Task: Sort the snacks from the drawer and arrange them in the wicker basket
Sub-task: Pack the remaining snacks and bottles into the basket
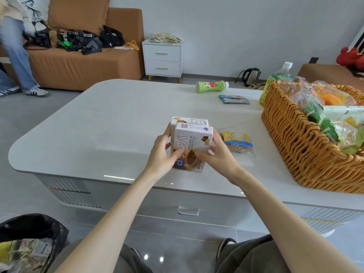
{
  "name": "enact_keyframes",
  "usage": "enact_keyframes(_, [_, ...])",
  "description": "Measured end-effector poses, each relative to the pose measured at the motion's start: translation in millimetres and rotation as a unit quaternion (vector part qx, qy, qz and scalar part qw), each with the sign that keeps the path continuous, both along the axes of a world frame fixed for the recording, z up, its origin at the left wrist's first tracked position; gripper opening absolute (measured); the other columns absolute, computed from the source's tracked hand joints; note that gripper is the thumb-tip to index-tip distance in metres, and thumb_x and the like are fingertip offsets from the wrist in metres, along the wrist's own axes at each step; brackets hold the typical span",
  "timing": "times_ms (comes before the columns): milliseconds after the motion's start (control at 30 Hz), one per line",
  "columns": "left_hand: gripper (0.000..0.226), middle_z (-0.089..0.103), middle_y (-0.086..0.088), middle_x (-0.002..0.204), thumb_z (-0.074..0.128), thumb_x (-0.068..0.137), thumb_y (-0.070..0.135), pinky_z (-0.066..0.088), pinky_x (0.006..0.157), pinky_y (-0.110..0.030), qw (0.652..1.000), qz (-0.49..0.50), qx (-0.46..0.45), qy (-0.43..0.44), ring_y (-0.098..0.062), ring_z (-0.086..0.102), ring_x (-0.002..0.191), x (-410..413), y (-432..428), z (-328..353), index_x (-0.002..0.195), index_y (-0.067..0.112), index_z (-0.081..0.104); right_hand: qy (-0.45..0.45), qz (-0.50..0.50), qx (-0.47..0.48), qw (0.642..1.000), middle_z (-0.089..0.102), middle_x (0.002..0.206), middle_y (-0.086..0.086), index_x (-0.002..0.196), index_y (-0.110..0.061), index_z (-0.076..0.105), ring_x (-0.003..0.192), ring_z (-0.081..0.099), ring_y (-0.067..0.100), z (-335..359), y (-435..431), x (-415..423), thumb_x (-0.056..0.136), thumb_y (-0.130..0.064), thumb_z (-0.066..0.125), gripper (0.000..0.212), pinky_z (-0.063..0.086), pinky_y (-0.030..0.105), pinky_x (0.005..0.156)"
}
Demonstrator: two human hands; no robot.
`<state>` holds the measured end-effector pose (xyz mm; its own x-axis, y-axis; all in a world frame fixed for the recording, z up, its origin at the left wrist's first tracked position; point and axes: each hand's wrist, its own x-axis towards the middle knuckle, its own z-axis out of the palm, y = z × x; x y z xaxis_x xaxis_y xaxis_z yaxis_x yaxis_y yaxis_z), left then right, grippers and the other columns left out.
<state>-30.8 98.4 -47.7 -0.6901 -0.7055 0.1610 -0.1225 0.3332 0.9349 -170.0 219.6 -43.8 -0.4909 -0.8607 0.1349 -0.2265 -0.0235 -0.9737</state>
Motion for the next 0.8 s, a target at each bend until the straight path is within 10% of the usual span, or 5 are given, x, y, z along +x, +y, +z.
enact_keyframes(400, [0.075,0.051,0.007,0.136,0.072,0.083,0.017,0.043,0.104,-0.032,0.996,-0.058,0.066,-0.004,-0.018,0.048,0.128,-11,-12,11,0.142,0.041,0.032,-0.013,0.008,0.016,1.0,0.063,0.121,-0.015,0.138,-0.029,0.045,0.116,0.058,0.011,-3,0,-12,0.087,-0.002,0.067,0.062,0.054,0.02,0.077])
enact_keyframes(600, [0.075,0.056,0.006,0.132,0.073,0.078,0.031,0.051,0.076,-0.012,0.996,-0.059,0.064,0.025,-0.016,0.061,0.113,-20,9,39,0.143,0.037,0.037,0.016,-0.028,-0.018,0.999,0.064,0.115,-0.019,0.136,-0.039,0.041,0.1,0.065,0.004,44,29,-15,0.086,-0.014,0.071,0.064,0.055,0.019,0.073])
enact_keyframes(800, [0.072,0.062,0.011,0.123,0.073,0.067,0.046,0.05,0.098,-0.042,0.989,-0.107,0.083,0.067,-0.01,0.062,0.109,-55,57,88,0.134,0.038,0.048,0.103,-0.076,-0.027,0.991,0.061,0.117,-0.008,0.133,-0.031,0.042,0.092,0.061,-0.005,116,88,-33,0.086,-0.017,0.07,0.056,0.05,0.008,0.063])
